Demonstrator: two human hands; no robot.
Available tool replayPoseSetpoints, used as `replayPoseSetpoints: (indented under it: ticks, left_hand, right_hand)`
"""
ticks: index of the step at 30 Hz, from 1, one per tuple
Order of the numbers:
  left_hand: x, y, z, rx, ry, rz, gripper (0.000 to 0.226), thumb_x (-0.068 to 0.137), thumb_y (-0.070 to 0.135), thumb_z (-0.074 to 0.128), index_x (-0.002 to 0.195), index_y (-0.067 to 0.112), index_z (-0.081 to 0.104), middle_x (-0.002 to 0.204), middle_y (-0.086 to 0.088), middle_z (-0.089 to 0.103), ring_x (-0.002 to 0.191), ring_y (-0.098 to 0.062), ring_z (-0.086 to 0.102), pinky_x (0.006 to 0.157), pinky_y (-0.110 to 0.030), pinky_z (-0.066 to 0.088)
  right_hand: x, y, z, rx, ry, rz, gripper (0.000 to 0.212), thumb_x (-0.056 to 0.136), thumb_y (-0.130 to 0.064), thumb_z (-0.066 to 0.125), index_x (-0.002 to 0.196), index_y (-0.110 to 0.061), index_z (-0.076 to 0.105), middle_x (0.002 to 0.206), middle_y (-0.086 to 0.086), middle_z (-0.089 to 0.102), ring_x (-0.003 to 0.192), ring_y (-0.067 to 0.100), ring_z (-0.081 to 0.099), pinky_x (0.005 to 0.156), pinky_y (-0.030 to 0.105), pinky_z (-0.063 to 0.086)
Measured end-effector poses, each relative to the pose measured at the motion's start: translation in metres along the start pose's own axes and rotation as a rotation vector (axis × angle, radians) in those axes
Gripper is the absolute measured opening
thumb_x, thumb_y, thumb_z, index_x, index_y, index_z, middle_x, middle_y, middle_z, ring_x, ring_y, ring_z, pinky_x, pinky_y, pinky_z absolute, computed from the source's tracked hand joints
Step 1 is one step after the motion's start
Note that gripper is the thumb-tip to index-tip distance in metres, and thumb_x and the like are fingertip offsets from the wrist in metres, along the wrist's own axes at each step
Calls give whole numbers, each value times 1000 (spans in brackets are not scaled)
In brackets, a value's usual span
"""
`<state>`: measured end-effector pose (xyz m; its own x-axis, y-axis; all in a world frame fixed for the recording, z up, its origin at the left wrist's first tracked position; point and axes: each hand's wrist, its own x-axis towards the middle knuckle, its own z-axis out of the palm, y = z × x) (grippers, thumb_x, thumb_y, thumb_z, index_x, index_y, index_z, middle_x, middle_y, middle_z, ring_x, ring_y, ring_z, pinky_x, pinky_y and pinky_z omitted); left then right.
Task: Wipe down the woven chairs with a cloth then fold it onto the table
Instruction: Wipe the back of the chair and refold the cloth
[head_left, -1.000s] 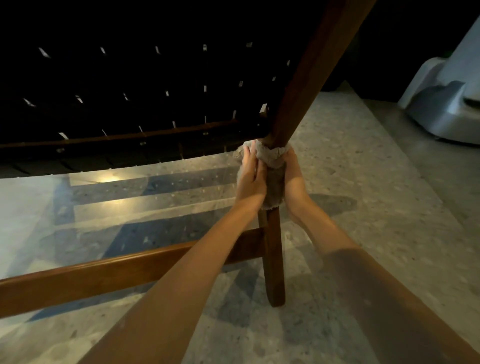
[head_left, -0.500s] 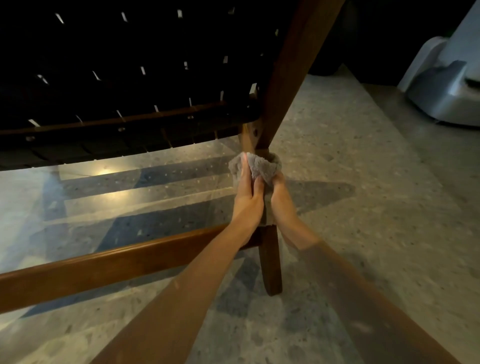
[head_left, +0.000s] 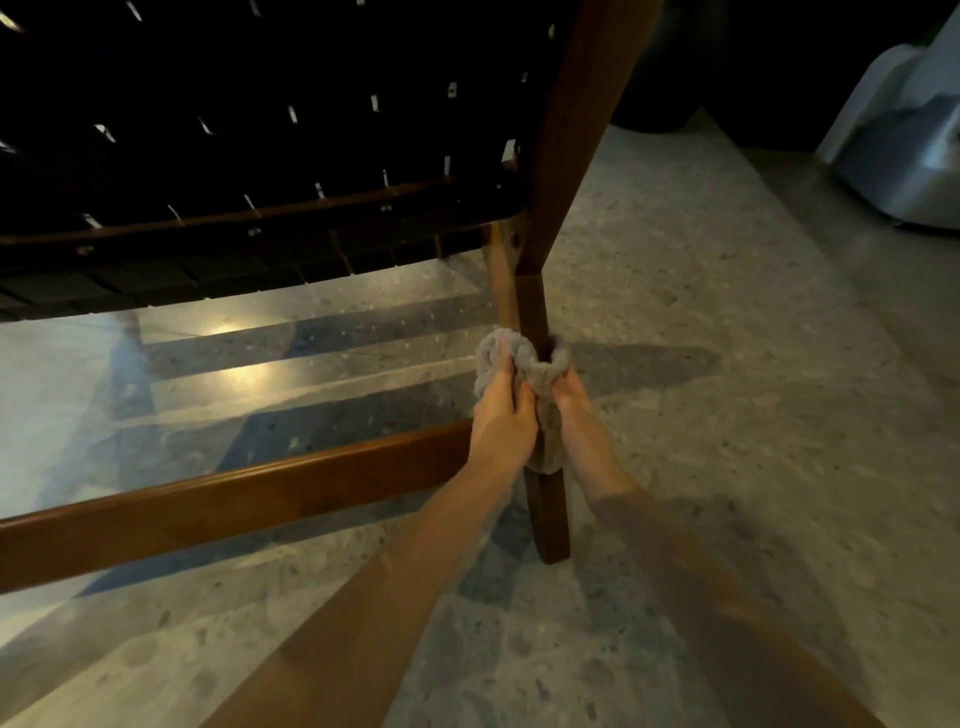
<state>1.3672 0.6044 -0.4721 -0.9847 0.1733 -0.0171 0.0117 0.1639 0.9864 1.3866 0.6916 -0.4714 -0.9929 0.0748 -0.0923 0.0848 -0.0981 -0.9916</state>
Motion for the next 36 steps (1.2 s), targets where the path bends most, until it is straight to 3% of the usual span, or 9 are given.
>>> replayPoseSetpoints:
  ticks: [3,6,10,17,22,26,30,33,36]
  left_hand:
    - [18,14,-5,-31,-13,52,54,103,18,32,151,25,9,152,0,28,136,-10,31,111,-28,29]
    - [34,24,-9,-49,-43,140,56,103,18,30,150,25,-1,157,2,8,141,-5,13,115,-27,20]
    - [39,19,-5,-133,-20,132,54,102,22,32,150,22,7,150,2,28,135,-8,32,103,-12,34]
    - [24,3,6,2,18,42,62,102,27,37,150,30,-1,144,10,36,128,-3,37,101,-11,31]
    - [6,-3,1,-22,-31,-23,58,102,24,37,152,25,9,146,1,41,132,-13,41,110,-31,35]
    - [-15,-3,-2,64,64,23,45,101,16,39,146,14,33,129,-5,57,118,-15,54,99,-24,44]
    - [-40,0,8,186,147,77,49,101,16,40,148,20,27,126,-7,60,110,-17,59,86,-14,43]
    - [-73,-5,26,77,173,35,43,101,21,40,143,19,39,116,-7,64,96,-14,63,76,-19,49]
    - [-104,-21,40,-87,200,-39,30,100,18,43,127,8,54,89,0,64,75,-7,62,62,-21,46]
  right_hand:
    - [23,-25,7,-21,15,-99,31,102,-21,36,129,-36,43,111,-20,56,93,-19,55,74,2,44]
    - [47,-37,12,48,68,-74,32,102,-27,35,127,-20,53,109,-5,61,89,-6,58,68,3,46]
    - [58,-31,13,98,78,89,49,104,-32,19,130,-6,52,113,8,58,86,6,56,61,6,47]
    - [39,-9,8,6,204,175,38,103,-29,24,83,-24,56,78,-4,58,71,3,53,52,10,46]
    - [6,7,-1,-6,97,169,30,103,-33,27,97,-31,56,91,-9,62,77,-7,58,61,10,48]
    - [-15,9,-10,-68,109,39,19,102,-23,40,110,-34,54,94,-20,65,86,-7,63,70,11,49]
    - [-37,7,-21,-152,196,-56,18,96,-15,54,95,-28,67,92,-6,72,83,4,69,68,16,53]
    - [-57,12,-27,-285,235,-175,19,95,-9,54,88,-18,69,86,11,71,77,17,67,65,24,53]
    - [-73,22,-40,-515,273,-221,18,94,-11,56,85,-24,66,74,0,67,65,2,61,56,13,47]
